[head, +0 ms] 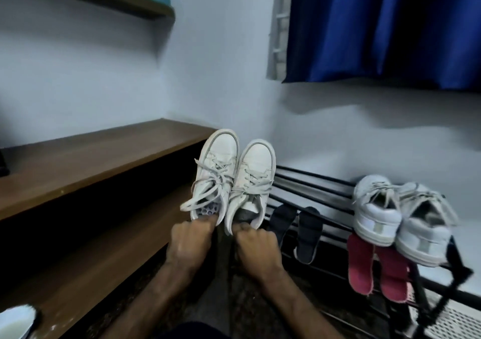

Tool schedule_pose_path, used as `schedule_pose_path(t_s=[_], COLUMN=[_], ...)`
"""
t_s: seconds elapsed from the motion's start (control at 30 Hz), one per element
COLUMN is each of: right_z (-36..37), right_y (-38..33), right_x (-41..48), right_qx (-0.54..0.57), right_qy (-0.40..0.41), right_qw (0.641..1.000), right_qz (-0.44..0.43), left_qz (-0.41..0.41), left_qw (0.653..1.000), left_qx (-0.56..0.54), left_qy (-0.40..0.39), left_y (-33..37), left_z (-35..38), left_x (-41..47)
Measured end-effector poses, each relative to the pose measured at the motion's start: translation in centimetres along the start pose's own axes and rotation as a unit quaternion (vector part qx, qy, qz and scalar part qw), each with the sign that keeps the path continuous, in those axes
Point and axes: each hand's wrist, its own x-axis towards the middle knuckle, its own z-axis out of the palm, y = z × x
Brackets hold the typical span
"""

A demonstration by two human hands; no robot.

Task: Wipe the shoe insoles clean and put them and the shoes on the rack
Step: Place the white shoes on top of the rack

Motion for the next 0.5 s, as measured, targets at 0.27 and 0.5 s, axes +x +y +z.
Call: schedule_pose_path(t_s=[0.27,0.5], right_z=[-7.6,-6.7], right_y=[9.5,16.8], right_x=[4.7,8.8], right_qx=[-0.022,0.033], right_qy=[-0.015,-0.055], right_qw=[1.0,0.997], right_qz=[0.011,0.049], left_qz=[0.057,0.097], left_qw=[0.996,0.993], left_qx=[-0.034,-0.049], left_qy=[0.063,-0.04], left_y=[6.3,8.7], left_z=[-7.5,-6.7], left_x=[7.8,17.5])
